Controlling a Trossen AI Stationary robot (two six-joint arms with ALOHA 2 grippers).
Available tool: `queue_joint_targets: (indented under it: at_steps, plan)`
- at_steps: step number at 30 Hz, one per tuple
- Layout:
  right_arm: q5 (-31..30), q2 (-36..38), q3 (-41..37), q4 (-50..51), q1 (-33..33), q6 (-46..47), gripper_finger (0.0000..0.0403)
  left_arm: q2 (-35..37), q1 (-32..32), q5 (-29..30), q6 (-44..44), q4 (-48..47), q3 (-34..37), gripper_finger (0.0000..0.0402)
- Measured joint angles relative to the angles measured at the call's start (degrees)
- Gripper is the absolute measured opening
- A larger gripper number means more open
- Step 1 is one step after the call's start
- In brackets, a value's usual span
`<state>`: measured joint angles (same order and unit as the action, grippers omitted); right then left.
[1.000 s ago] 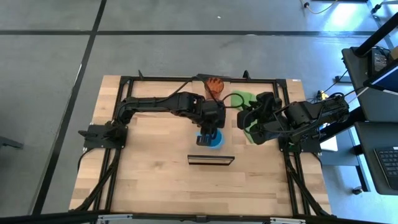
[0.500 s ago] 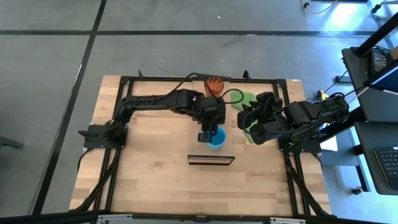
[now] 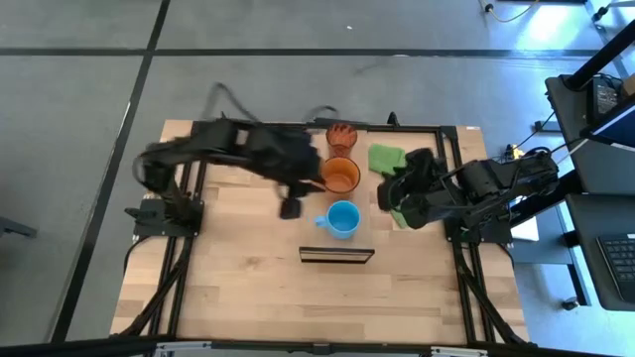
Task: Stack small to large cups/mugs on shelf
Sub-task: Return to Home Position
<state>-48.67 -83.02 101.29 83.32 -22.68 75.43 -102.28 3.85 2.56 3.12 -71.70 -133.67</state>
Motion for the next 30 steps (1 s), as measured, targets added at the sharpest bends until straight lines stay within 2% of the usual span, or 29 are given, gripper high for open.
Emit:
queue_joint_targets:
  at_steps: [3,5,7,9,12,15,17,19,21,23,25,27,30]
  plan:
    - [1.8,-0.1,-0.1,-9.7,-1.9,-14.1,0.0165,5.4,2.1,0.1,-2.3,0.3,0.0,0.0076]
    - [6.0,-0.1,-0.6,-12.5,-1.9,-23.5,0.0165,8.7,3.5,0.7,-6.4,0.0,0.0,0.0076]
    - [13.4,-0.2,-0.7,-15.1,-1.7,-26.2,0.0165,11.5,4.6,1.0,-11.9,-1.0,0.0,0.0076]
    - [17.1,-0.3,-0.8,-19.5,-1.7,-29.5,0.0165,14.1,6.3,2.3,-15.2,-1.7,0.0,0.0076]
    - [20.7,-0.3,-0.8,-32.4,-2.0,-44.3,0.0165,16.7,11.2,8.1,-14.1,-0.9,0.2,0.0076]
    - [27.4,-0.3,-0.8,-42.7,-1.6,-57.6,0.0165,18.5,15.8,14.0,-12.2,2.9,4.6,0.0076]
    - [30.2,-0.1,-2.3,-46.6,-1.0,-59.0,0.0165,19.8,17.9,17.3,-11.1,9.5,11.7,0.0076]
    - [31.6,0.3,-6.1,-47.6,-0.6,-57.4,0.0165,22.1,19.3,17.9,-9.7,18.7,22.4,0.0076]
    - [31.9,0.5,-12.0,-51.9,-0.6,-54.9,0.0165,25.3,19.4,15.9,-9.1,30.2,34.0,0.0076]
    - [32.4,2.2,-19.3,-61.1,-0.5,-54.5,0.0165,30.2,18.2,12.4,-9.8,44.0,46.4,0.0076]
    - [34.6,6.3,-26.8,-72.1,-0.6,-55.1,0.0165,36.1,16.7,8.1,-10.7,57.2,57.4,0.0076]
    - [35.7,12.3,-33.3,-77.2,-0.3,-55.6,0.0165,42.6,14.6,4.8,-11.2,65.7,66.3,0.0076]
    - [35.7,23.3,-40.9,-78.5,0.8,-56.2,0.0165,53.1,10.9,3.9,-10.2,68.1,75.3,0.0076]
